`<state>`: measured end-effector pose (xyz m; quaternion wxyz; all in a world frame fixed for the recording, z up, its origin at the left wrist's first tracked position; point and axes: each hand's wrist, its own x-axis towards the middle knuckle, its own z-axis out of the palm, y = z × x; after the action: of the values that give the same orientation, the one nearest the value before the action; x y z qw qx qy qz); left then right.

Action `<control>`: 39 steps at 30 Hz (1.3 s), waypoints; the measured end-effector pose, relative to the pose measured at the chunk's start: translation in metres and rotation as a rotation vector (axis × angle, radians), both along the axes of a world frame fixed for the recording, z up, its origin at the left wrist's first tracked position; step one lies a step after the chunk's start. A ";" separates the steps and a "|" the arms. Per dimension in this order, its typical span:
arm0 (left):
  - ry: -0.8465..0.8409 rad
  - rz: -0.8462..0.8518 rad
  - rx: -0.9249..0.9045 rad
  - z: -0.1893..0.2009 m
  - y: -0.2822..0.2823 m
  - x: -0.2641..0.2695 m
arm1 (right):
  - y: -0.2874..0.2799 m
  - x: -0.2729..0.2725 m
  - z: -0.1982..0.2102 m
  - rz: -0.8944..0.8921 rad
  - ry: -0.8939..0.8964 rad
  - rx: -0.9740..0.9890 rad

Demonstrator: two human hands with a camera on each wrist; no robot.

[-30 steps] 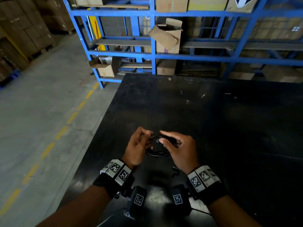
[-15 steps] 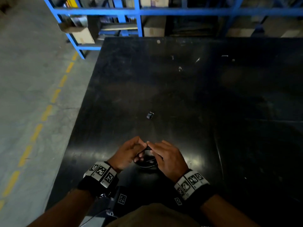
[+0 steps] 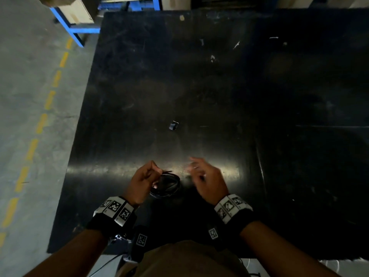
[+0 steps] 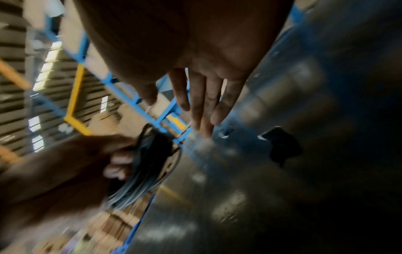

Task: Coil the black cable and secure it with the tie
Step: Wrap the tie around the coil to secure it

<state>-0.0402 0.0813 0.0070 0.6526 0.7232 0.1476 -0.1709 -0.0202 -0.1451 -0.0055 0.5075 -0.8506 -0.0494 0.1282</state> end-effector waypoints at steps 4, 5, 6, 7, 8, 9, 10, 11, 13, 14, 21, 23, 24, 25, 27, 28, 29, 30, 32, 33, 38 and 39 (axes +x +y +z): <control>-0.065 0.047 0.024 0.003 0.007 0.007 | -0.026 0.024 -0.030 -0.264 0.232 -0.317; -0.082 0.046 0.033 0.005 0.006 0.009 | -0.027 0.028 -0.039 -0.250 0.295 -0.349; -0.099 0.043 0.042 0.007 0.004 0.011 | -0.025 0.032 -0.046 -0.229 0.340 -0.360; -0.116 0.041 0.052 0.010 0.001 0.013 | -0.021 0.036 -0.052 -0.212 0.354 -0.371; -0.132 0.042 0.062 0.014 -0.002 0.015 | -0.015 0.040 -0.056 -0.206 0.351 -0.400; -0.151 0.042 0.073 0.018 -0.004 0.017 | -0.010 0.043 -0.058 -0.210 0.347 -0.431; -0.176 0.037 0.088 0.021 -0.007 0.018 | -0.005 0.047 -0.059 -0.219 0.347 -0.450; -0.206 0.028 0.112 0.025 -0.010 0.020 | -0.001 0.050 -0.058 -0.227 0.346 -0.454; -0.266 0.019 0.157 0.033 -0.014 0.025 | 0.005 0.056 -0.057 -0.227 0.331 -0.420; -0.292 0.025 0.177 0.037 -0.016 0.027 | 0.006 0.058 -0.056 -0.228 0.311 -0.391; -0.473 0.071 0.296 0.063 -0.025 0.043 | -0.006 0.066 -0.008 -0.436 0.241 0.111; -0.534 0.083 0.328 0.074 -0.029 0.048 | -0.011 0.066 0.018 -0.520 0.290 0.319; -0.568 0.089 0.347 0.080 -0.031 0.051 | -0.012 0.066 0.035 -0.544 0.315 0.419; -0.603 0.096 0.365 0.085 -0.034 0.055 | -0.013 0.065 0.051 -0.553 0.324 0.512; -0.674 0.123 0.393 0.096 -0.039 0.062 | -0.010 0.061 0.081 -0.527 0.309 0.643; -0.707 0.141 0.403 0.101 -0.042 0.067 | -0.007 0.059 0.094 -0.506 0.298 0.671; -0.735 0.157 0.415 0.107 -0.045 0.070 | -0.003 0.057 0.105 -0.491 0.290 0.680; -0.761 0.171 0.428 0.113 -0.049 0.073 | 0.002 0.054 0.113 -0.493 0.289 0.687; -0.807 0.187 0.454 0.126 -0.055 0.077 | 0.012 0.051 0.128 -0.525 0.302 0.706; -0.830 0.187 0.464 0.132 -0.058 0.078 | 0.017 0.051 0.134 -0.539 0.313 0.720; -0.910 0.142 0.502 0.148 -0.069 0.076 | 0.039 0.055 0.163 -0.593 0.359 0.825; -0.917 0.129 0.504 0.150 -0.070 0.074 | 0.042 0.056 0.168 -0.601 0.360 0.846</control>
<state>0.0333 0.0114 0.1566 0.4652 0.8477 -0.0722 0.2445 0.0360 -0.1034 0.1628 0.8201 -0.5135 0.2359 0.0902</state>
